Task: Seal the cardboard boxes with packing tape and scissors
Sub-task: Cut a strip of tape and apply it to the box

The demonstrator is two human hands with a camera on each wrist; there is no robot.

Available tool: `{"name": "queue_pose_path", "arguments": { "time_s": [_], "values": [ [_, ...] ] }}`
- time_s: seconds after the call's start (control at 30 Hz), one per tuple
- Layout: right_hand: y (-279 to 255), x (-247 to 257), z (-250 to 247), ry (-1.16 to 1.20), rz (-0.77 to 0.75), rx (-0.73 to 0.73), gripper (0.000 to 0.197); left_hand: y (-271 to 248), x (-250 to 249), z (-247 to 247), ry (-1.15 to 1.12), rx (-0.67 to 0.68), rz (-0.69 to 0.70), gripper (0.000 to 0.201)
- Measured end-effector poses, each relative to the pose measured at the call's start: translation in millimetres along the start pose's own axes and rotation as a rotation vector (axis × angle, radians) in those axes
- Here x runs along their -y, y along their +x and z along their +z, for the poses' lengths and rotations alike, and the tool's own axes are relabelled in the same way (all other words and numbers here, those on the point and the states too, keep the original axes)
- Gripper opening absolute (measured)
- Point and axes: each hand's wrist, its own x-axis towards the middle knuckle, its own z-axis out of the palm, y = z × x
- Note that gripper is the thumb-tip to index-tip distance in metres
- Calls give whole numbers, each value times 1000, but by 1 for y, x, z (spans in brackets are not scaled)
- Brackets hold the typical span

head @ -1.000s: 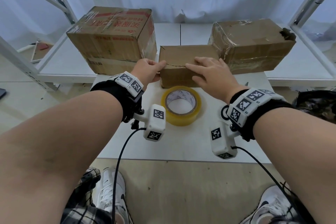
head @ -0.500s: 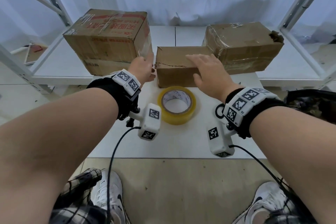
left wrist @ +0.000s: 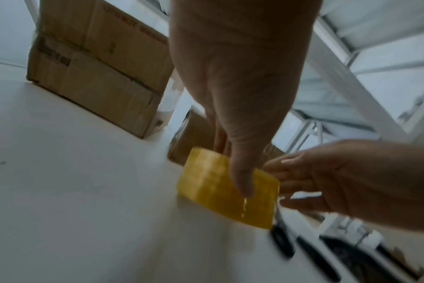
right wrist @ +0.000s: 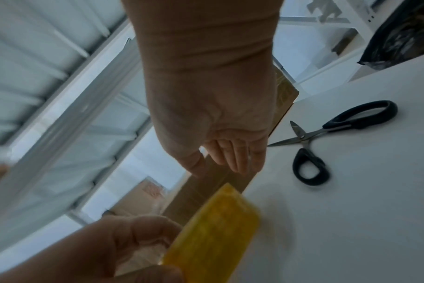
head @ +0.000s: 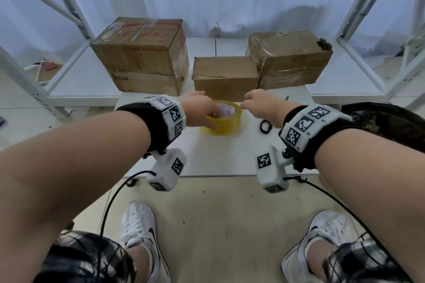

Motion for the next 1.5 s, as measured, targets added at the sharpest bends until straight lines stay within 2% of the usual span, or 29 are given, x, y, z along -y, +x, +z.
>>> {"name": "queue_pose_path", "arguments": {
  "time_s": [0.1, 0.17, 0.3, 0.4, 0.57, 0.7, 0.77, 0.9, 1.0, 1.07, 1.13, 1.2, 1.23, 1.33, 1.43, 1.5],
  "values": [
    [-8, 12, -18, 268, 9, -53, 62, -16, -5, -30, -376, -21, 37, 30],
    [-12, 20, -31, 365, 17, -73, 69, -26, -8, -43, -513, -75, 55, 25],
    [-19, 30, -52, 451, -10, -162, 66, -32, -13, -61, -685, -178, 44, 13],
    [-26, 36, -61, 430, -47, -224, 64, -35, -15, -68, -711, -259, -1, 11],
    [-31, 39, -57, 412, -159, -184, 36, -31, -9, -65, -721, -330, -89, 22],
    [-28, 44, -52, 319, -252, -231, 23, -22, -10, -63, -816, -400, -174, 25],
    [-28, 45, -52, 291, -291, -251, 22, -16, -14, -65, -884, -451, -233, 27],
    [-27, 43, -49, 236, -362, -288, 23, -6, -20, -70, -953, -520, -338, 44],
    [-27, 42, -48, 256, -391, -298, 21, -1, -20, -72, -976, -543, -411, 37],
    [-28, 43, -49, 283, -408, -304, 24, -1, -19, -74, -963, -558, -439, 39],
    [-27, 41, -49, 302, -399, -254, 41, -3, -16, -78, -1001, -572, -419, 48],
    [-29, 39, -49, 324, -362, -124, 60, -6, -14, -80, -1116, -562, -345, 46],
    [-29, 38, -49, 332, -355, -65, 62, -9, -13, -81, -1179, -554, -308, 45],
    [-30, 37, -51, 392, -323, -37, 46, -10, -12, -80, -1238, -554, -255, 51],
    [-25, 37, -48, 405, -250, -137, 26, -11, -13, -81, -1179, -654, -171, 29],
    [-21, 36, -45, 457, -175, -183, 19, -13, -13, -81, -1146, -664, -78, 26]
  ]
}}
